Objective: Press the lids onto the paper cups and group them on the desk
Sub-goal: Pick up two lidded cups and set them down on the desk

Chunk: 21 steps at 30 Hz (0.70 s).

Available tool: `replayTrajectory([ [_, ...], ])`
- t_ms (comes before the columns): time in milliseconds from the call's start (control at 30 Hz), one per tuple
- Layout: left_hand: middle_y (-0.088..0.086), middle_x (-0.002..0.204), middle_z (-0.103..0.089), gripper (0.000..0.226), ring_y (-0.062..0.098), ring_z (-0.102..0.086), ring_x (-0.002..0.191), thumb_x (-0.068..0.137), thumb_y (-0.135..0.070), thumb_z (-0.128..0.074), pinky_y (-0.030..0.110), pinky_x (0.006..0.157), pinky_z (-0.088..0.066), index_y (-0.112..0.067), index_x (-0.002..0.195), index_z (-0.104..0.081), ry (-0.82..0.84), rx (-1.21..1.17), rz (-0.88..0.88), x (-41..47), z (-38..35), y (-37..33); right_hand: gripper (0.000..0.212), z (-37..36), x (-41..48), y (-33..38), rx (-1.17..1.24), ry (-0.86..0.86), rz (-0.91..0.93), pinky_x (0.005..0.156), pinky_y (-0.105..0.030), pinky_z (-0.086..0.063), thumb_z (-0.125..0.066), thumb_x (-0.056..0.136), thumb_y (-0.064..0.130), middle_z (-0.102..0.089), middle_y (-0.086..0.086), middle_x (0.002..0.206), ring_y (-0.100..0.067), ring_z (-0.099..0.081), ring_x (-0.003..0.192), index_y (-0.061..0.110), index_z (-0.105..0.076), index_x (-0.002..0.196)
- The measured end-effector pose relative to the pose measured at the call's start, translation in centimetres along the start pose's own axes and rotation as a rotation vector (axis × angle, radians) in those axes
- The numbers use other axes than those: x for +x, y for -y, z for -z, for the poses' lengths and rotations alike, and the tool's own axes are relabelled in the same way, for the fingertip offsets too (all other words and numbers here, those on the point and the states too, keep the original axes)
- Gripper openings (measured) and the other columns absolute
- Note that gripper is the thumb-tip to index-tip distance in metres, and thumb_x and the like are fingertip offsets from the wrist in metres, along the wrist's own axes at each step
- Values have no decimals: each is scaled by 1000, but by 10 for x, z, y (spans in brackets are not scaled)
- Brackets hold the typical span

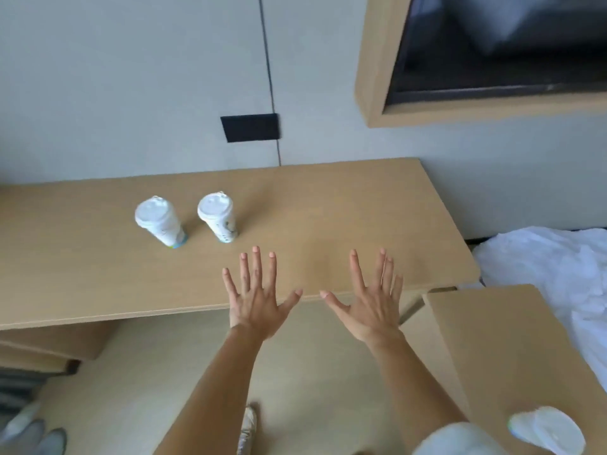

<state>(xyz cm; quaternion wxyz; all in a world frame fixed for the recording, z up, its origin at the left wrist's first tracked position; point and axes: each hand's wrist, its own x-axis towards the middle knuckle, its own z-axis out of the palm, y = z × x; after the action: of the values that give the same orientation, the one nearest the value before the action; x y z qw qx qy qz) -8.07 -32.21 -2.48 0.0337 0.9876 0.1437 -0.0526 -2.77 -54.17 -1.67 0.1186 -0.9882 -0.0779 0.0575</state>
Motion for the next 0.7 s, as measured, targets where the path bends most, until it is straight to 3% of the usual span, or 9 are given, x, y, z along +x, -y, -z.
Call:
replayTrajectory([
  [167,8,171,25,107,32,17,160,81,-89,-1,65,123,8,-22,160,24,-15,-90,243,7,-1,121,117,-24,31,118,92,5,102,130,-53,0,-30,76,98,19,-21,173,-35,12,162,35,10,166],
  [267,8,174,16,115,31,12,161,84,-88,-30,61,126,2,-17,164,13,-90,-398,420,24,-9,176,121,-52,50,183,332,7,97,132,-45,-9,-58,80,84,8,-17,176,-31,1,164,23,0,168],
  [333,10,175,8,119,30,7,161,83,-79,-50,56,129,-5,-12,164,7,-180,-675,476,42,-12,205,124,-72,67,218,551,35,62,131,-35,-10,-72,81,71,11,-6,177,-21,4,164,24,2,168],
  [433,12,175,0,122,25,-2,162,83,-61,-68,44,129,-16,-8,164,6,-287,-903,425,81,-23,247,129,-107,100,263,770,24,-14,125,-23,-6,-82,79,61,10,7,177,-9,4,163,27,5,168],
  [500,6,175,-3,123,18,-5,161,82,-54,-77,33,125,-18,-13,165,4,-318,-963,408,110,-32,269,134,-128,124,285,854,-28,-73,125,-22,-8,-88,74,57,1,8,177,-7,-2,163,25,3,168],
  [567,1,175,-8,123,16,-11,160,79,-53,-82,31,124,-19,-18,166,-2,-339,-998,385,139,-41,287,139,-145,147,302,925,-100,-139,125,-23,-11,-94,68,54,-8,7,177,-9,-9,162,24,-1,168],
  [633,-4,172,-20,120,14,-24,157,75,-52,-86,37,124,-30,-23,164,-12,-338,-1017,352,165,-45,297,138,-156,164,313,990,-174,-190,127,-28,-20,-98,64,50,-19,5,175,-13,-20,160,25,-9,167],
  [700,-24,155,-45,104,-1,-45,142,71,-48,-92,30,109,-45,-38,154,-30,-325,-1075,316,186,-50,304,124,-167,177,319,1050,-261,-218,122,-38,-38,-101,60,42,-44,4,161,-18,-43,149,25,-30,160],
])
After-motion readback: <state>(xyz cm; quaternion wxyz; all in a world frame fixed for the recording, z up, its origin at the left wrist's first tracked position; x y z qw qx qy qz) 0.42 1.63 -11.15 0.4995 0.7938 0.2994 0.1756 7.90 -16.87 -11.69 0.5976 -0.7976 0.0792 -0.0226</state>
